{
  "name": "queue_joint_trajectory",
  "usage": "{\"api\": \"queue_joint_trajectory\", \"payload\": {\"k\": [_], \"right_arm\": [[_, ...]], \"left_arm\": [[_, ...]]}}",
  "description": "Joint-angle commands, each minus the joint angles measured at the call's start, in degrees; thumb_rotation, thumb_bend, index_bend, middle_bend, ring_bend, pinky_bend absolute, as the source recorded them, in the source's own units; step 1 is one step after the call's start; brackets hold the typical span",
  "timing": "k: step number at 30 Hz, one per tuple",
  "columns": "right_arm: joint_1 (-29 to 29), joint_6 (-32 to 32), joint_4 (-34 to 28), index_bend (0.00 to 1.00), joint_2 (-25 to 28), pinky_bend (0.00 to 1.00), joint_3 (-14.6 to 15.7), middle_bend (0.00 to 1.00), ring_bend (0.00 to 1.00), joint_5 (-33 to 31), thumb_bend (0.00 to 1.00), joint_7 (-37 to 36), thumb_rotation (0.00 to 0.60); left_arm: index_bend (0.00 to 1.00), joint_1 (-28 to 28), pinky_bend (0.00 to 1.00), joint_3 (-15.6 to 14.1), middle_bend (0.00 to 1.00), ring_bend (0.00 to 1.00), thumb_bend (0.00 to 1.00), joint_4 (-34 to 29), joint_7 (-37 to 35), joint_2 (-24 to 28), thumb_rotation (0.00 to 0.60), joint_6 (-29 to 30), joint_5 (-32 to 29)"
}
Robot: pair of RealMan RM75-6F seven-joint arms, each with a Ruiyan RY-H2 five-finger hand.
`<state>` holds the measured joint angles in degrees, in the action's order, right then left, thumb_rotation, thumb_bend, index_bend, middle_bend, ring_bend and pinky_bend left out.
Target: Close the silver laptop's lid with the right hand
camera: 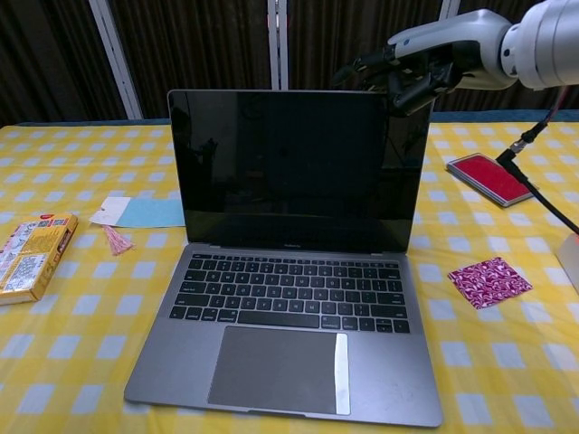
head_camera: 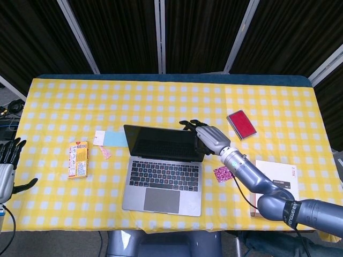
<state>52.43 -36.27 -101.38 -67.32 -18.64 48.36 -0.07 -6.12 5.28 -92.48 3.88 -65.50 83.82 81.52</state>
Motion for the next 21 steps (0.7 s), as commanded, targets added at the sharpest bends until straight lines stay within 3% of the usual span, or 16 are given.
{"api": "queue_joint_trajectory", "payload": {"k": [1, 7, 21], "right_arm": [[0.6, -1.6, -0.7, 0.08, -0.7, 0.19, 0.4, 0.27, 0.21, -0.7, 1.00, 0.7, 0.600], [0.1, -3.1, -1.9, 0.08, -0.5, 0.26, 0.2, 0.30, 0.24, 0.5, 1.00, -0.5, 0.600], [-2.4, -2.6, -7.1, 0.18, 2.8, 0.27, 0.9, 0.34, 0.28, 7.5, 1.00, -4.2, 0.600]], "left_arm": [[0.00, 0.0, 0.00, 0.0, 0.00, 0.00, 0.00, 0.1, 0.0, 0.1, 0.600, -0.1, -0.2], [0.00, 0.0, 0.00, -0.1, 0.00, 0.00, 0.00, 0.0, 0.2, 0.1, 0.600, 0.0, -0.3], [0.00, 0.0, 0.00, -0.3, 0.00, 0.00, 0.00, -0.1, 0.9, -0.2, 0.600, 0.1, -0.3]]}}
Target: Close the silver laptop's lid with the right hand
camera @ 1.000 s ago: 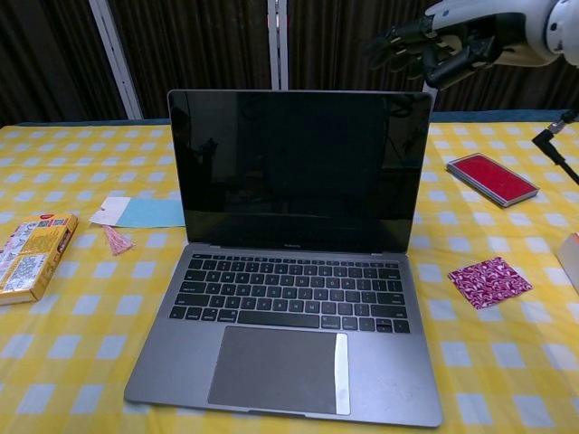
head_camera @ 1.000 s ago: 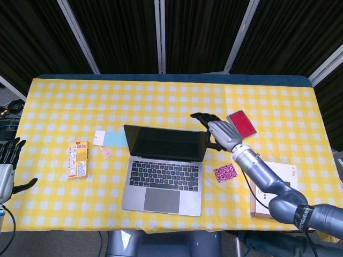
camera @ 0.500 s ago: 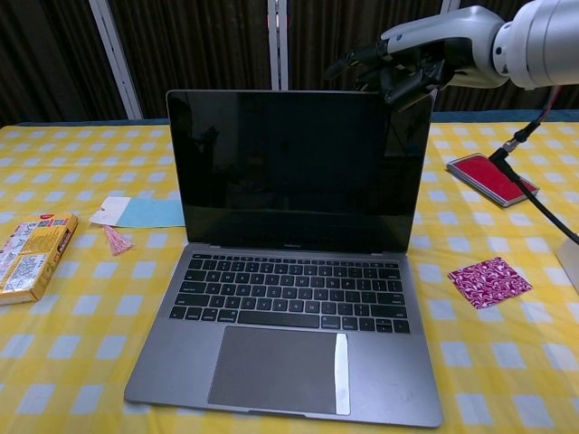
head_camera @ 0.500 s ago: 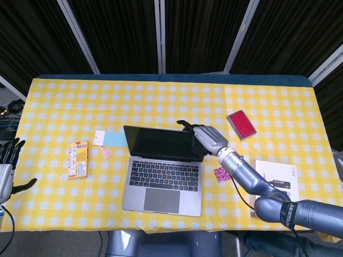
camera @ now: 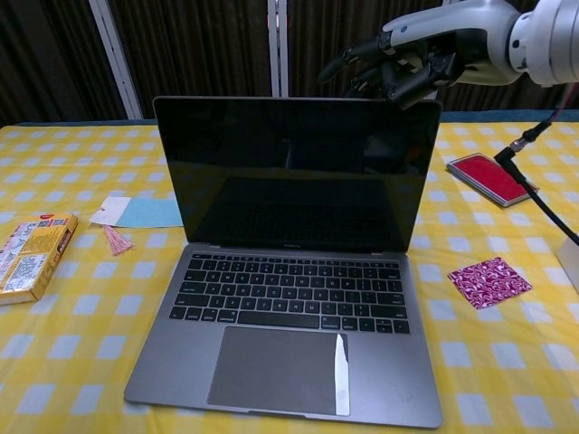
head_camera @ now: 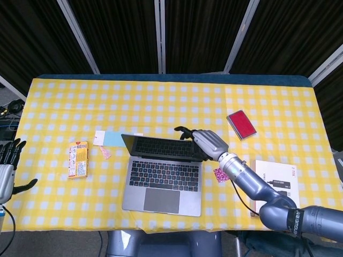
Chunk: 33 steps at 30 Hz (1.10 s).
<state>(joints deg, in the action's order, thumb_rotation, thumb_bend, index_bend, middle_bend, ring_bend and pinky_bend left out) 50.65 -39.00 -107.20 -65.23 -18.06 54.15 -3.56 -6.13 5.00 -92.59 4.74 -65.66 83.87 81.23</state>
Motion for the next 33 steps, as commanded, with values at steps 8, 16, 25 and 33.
{"api": "queue_joint_trajectory", "payload": {"k": [8, 16, 25, 33], "right_arm": [[-2.6, 0.6, -5.5, 0.19, 2.5, 0.27, 2.5, 0.36, 0.30, 10.1, 1.00, -1.6, 0.600], [-4.2, 1.3, -7.6, 0.19, 3.9, 0.27, 6.8, 0.37, 0.31, 21.0, 1.00, -2.2, 0.600], [-4.2, 2.9, -8.9, 0.19, 4.4, 0.27, 10.6, 0.37, 0.31, 26.9, 1.00, -0.3, 0.600], [-4.4, 2.6, -4.6, 0.20, 0.3, 0.27, 15.4, 0.37, 0.31, 32.7, 1.00, 5.9, 0.600]], "left_arm": [[0.00, -0.1, 0.00, -0.1, 0.00, 0.00, 0.00, 0.0, 0.4, -0.2, 0.600, -0.1, -0.1], [0.00, -0.1, 0.00, -0.2, 0.00, 0.00, 0.00, 0.0, 0.5, -0.3, 0.600, 0.0, 0.0], [0.00, -0.1, 0.00, -0.4, 0.00, 0.00, 0.00, -0.1, 0.6, -0.3, 0.600, 0.1, 0.3], [0.00, -0.1, 0.00, -0.6, 0.00, 0.00, 0.00, -0.2, 0.7, -0.2, 0.600, 0.1, 0.4]]}}
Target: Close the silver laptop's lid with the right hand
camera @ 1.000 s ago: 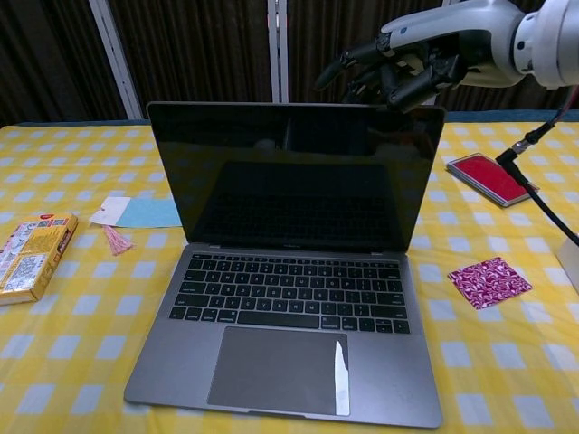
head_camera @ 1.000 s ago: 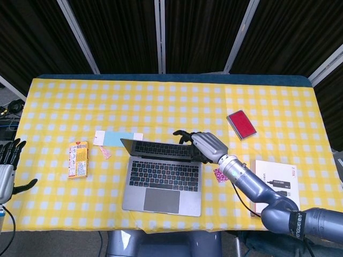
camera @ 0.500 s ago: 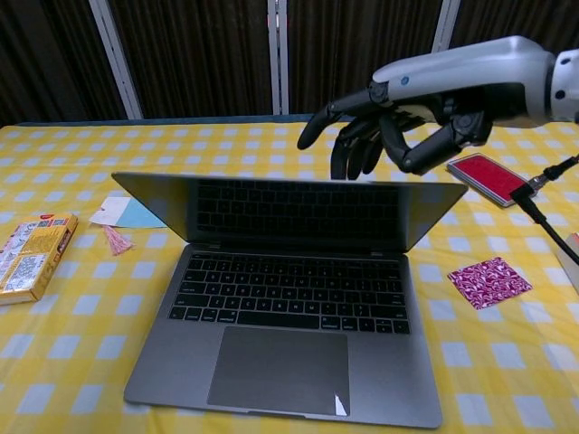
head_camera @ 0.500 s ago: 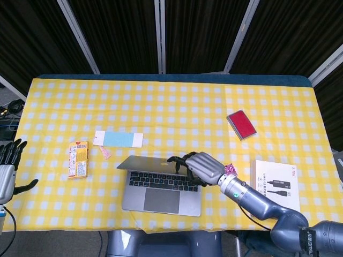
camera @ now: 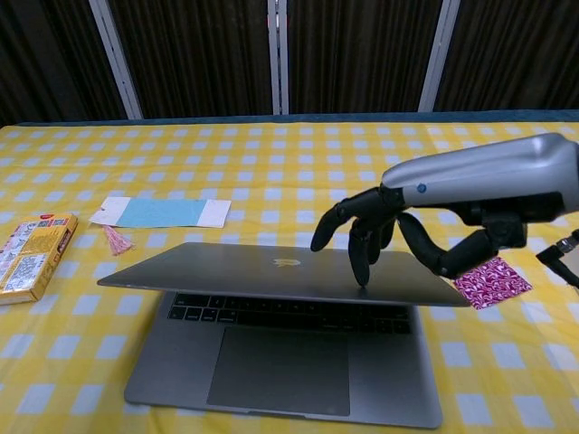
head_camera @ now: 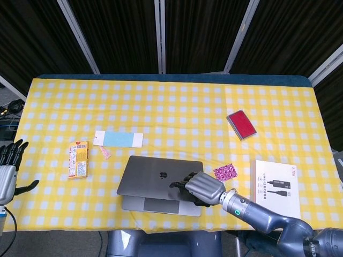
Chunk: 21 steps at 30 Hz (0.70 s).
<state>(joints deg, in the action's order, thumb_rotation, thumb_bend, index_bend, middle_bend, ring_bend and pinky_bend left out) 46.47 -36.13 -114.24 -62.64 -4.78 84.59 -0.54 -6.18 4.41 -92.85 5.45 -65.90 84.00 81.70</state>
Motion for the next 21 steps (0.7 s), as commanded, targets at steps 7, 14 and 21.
{"api": "queue_joint_trajectory", "payload": {"k": [7, 14, 21], "right_arm": [[-1.0, -2.1, 5.7, 0.21, -5.4, 0.27, 4.9, 0.36, 0.31, 6.0, 1.00, 6.0, 0.600], [-1.2, -3.8, 8.2, 0.22, -7.3, 0.27, 7.1, 0.35, 0.31, 10.5, 1.00, 8.4, 0.600], [-1.5, -5.2, 11.0, 0.24, -9.5, 0.27, 8.9, 0.35, 0.31, 13.9, 1.00, 11.8, 0.600]], "left_arm": [[0.00, -0.1, 0.00, 0.0, 0.00, 0.00, 0.00, 0.2, -0.1, -0.1, 0.600, -0.2, -0.1], [0.00, -0.1, 0.00, -0.1, 0.00, 0.00, 0.00, 0.2, 0.1, -0.2, 0.600, -0.3, -0.2], [0.00, -0.2, 0.00, -0.2, 0.00, 0.00, 0.00, 0.3, 0.2, -0.2, 0.600, -0.4, -0.2]]}}
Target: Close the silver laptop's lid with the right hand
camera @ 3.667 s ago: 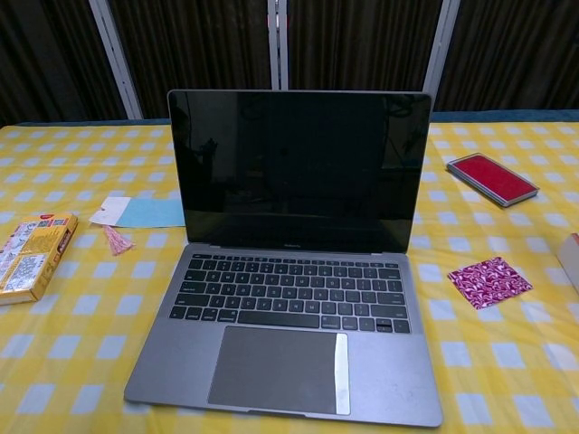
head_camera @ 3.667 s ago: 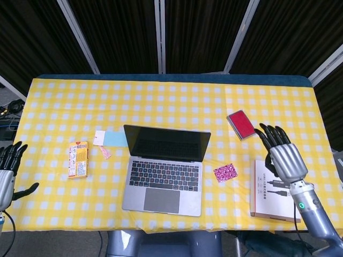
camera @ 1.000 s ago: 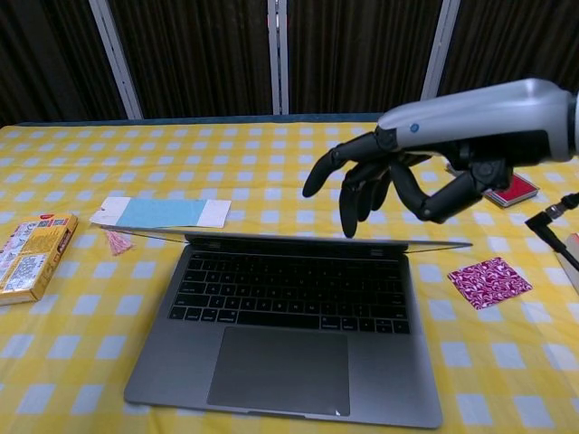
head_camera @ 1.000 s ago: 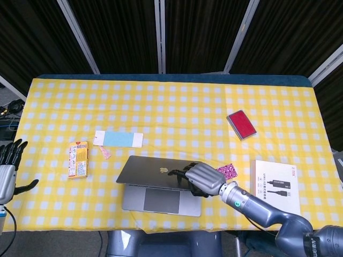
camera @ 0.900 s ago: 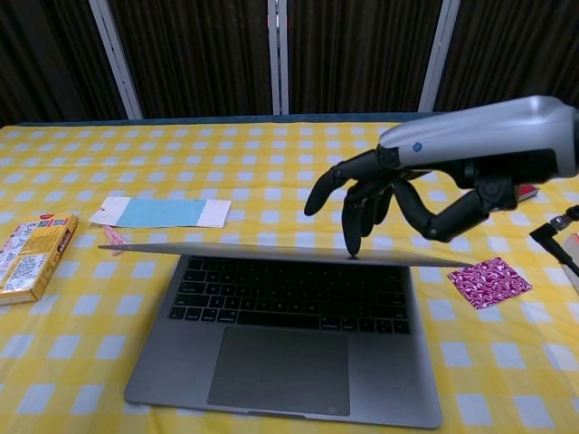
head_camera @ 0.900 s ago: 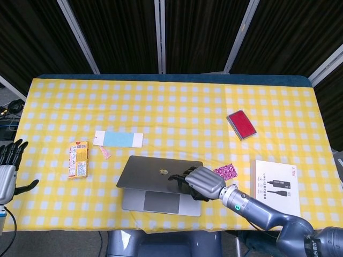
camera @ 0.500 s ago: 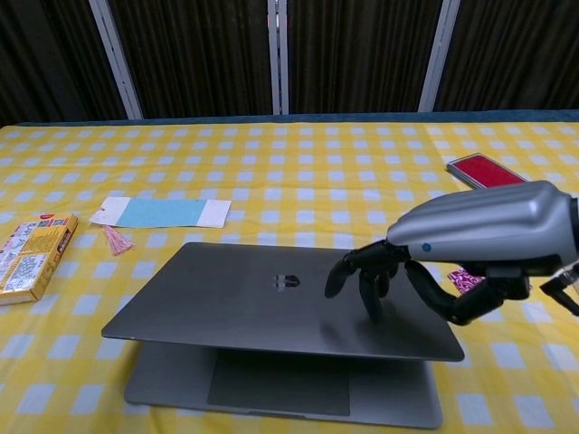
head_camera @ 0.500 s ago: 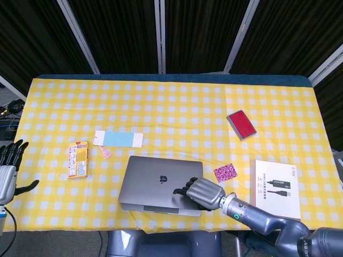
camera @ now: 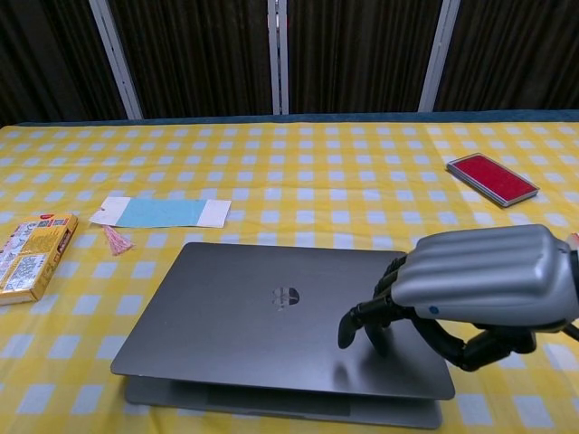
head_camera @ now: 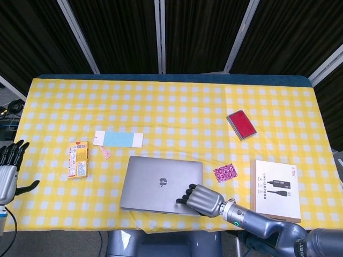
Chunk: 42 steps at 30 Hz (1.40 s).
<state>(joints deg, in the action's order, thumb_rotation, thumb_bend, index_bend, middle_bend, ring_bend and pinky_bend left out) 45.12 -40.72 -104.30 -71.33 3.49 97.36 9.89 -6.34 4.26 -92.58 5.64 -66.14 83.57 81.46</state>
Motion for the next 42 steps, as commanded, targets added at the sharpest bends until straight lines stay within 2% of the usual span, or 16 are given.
{"api": "queue_joint_trajectory", "payload": {"k": [1, 16, 24, 30, 35, 37, 40, 42], "right_arm": [[-0.2, -0.8, 1.4, 0.24, -1.1, 0.27, 0.8, 0.35, 0.31, 1.5, 1.00, 1.8, 0.600], [-0.4, -2.5, 6.7, 0.25, -5.2, 0.27, 3.8, 0.35, 0.31, 6.0, 1.00, 4.1, 0.600], [-0.4, -4.5, 7.5, 0.25, -5.1, 0.27, 4.3, 0.35, 0.31, 6.8, 1.00, 3.4, 0.600], [-1.6, -13.1, 5.9, 0.26, -1.6, 0.27, 2.9, 0.35, 0.31, 9.5, 1.00, 1.5, 0.600], [-4.0, -22.9, 7.9, 0.26, 2.0, 0.26, 2.1, 0.30, 0.31, 13.2, 0.99, 0.7, 0.600], [-5.3, -26.6, 9.4, 0.26, 2.9, 0.24, 1.8, 0.29, 0.31, 13.9, 0.83, 0.4, 0.600], [-8.9, -34.3, 13.4, 0.24, 4.3, 0.18, 0.6, 0.27, 0.30, 14.0, 0.32, 2.2, 0.600], [-12.1, -40.2, 16.4, 0.20, 4.2, 0.13, 0.1, 0.23, 0.26, 13.7, 0.17, 2.8, 0.600]], "left_arm": [[0.00, 0.0, 0.00, 0.0, 0.00, 0.00, 0.00, 0.0, 0.0, 0.0, 0.600, 0.0, 0.0], [0.00, -0.1, 0.00, -0.1, 0.00, 0.00, 0.00, 0.4, 0.3, -0.3, 0.600, -0.4, -0.2], [0.00, -0.1, 0.00, -0.1, 0.00, 0.00, 0.00, 0.5, 0.4, -0.3, 0.600, -0.4, -0.4], [0.00, 0.0, 0.00, -0.1, 0.00, 0.00, 0.00, 0.3, 0.3, -0.2, 0.600, 0.0, -0.3], [0.00, 0.3, 0.00, -0.1, 0.00, 0.00, 0.00, 0.1, 0.3, 0.0, 0.600, 0.8, 0.2], [0.00, 0.5, 0.00, -0.2, 0.00, 0.00, 0.00, 0.0, 0.6, 0.0, 0.600, 1.3, 0.5], [0.00, 0.9, 0.00, -0.4, 0.00, 0.00, 0.00, -0.5, 0.4, 0.1, 0.600, 2.3, 1.4], [0.00, 1.1, 0.00, -0.7, 0.00, 0.00, 0.00, -0.8, 0.3, 0.3, 0.600, 2.9, 2.2]]}}
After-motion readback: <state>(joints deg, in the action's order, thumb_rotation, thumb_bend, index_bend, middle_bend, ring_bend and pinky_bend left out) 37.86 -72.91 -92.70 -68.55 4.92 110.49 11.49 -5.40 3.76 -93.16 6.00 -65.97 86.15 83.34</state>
